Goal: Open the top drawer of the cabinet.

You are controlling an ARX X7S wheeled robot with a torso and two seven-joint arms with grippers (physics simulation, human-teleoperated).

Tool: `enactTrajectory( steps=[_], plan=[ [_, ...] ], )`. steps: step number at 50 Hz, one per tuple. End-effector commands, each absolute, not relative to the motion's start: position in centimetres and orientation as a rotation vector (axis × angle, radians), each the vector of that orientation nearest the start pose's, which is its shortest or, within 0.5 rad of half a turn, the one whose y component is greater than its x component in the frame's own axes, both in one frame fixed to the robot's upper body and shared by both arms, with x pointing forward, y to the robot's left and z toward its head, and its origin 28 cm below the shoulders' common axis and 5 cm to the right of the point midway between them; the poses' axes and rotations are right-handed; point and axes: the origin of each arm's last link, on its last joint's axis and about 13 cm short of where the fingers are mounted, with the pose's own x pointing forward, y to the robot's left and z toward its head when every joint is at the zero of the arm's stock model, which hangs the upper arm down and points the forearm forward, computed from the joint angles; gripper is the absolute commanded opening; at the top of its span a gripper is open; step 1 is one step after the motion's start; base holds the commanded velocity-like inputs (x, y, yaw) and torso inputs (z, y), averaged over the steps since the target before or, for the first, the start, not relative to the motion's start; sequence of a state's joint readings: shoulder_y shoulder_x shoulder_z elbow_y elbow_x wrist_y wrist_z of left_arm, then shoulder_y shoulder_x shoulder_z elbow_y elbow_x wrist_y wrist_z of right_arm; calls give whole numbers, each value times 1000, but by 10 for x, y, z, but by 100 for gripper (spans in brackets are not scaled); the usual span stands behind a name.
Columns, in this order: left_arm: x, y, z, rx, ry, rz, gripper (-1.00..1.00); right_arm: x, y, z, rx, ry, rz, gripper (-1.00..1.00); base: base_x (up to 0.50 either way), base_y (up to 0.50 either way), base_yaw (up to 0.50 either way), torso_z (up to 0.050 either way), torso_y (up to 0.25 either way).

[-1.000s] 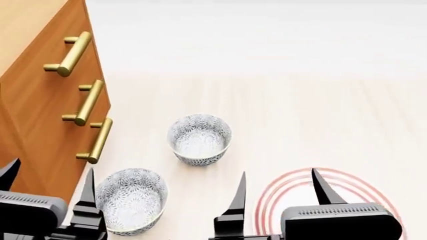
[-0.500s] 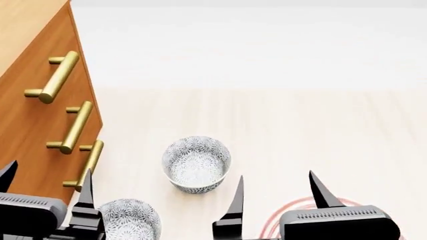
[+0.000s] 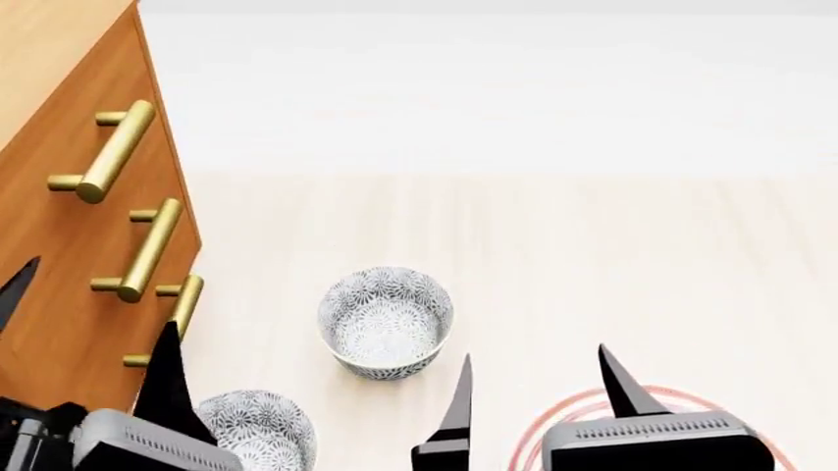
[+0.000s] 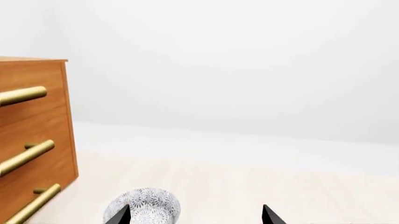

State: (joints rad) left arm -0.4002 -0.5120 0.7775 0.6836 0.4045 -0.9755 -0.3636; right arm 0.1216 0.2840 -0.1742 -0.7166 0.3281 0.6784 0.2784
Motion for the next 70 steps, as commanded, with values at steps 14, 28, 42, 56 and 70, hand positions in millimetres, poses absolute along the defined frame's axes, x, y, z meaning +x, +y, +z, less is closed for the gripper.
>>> enactTrajectory(
  steps=[14,28,42,56,70],
  plan=[
    [222,223,133,1275,-356,193,100,199,-92,125,-40,-74,105,100,0,0,0,0,0],
    [255,222,152,1340,-336,208,100,198,-93,126,-43,-73,102,100,0,0,0,0,0],
    [309,225,149,1479,-243,219,100,198,-96,124,-44,-63,95,100,0,0,0,0,0],
    [343,235,147,1447,-185,255,100,199,-96,121,-43,-57,100,100,0,0,0,0,0],
    [376,242,149,1503,-164,310,100,201,-96,117,-40,-48,97,100,0,0,0,0,0]
  ],
)
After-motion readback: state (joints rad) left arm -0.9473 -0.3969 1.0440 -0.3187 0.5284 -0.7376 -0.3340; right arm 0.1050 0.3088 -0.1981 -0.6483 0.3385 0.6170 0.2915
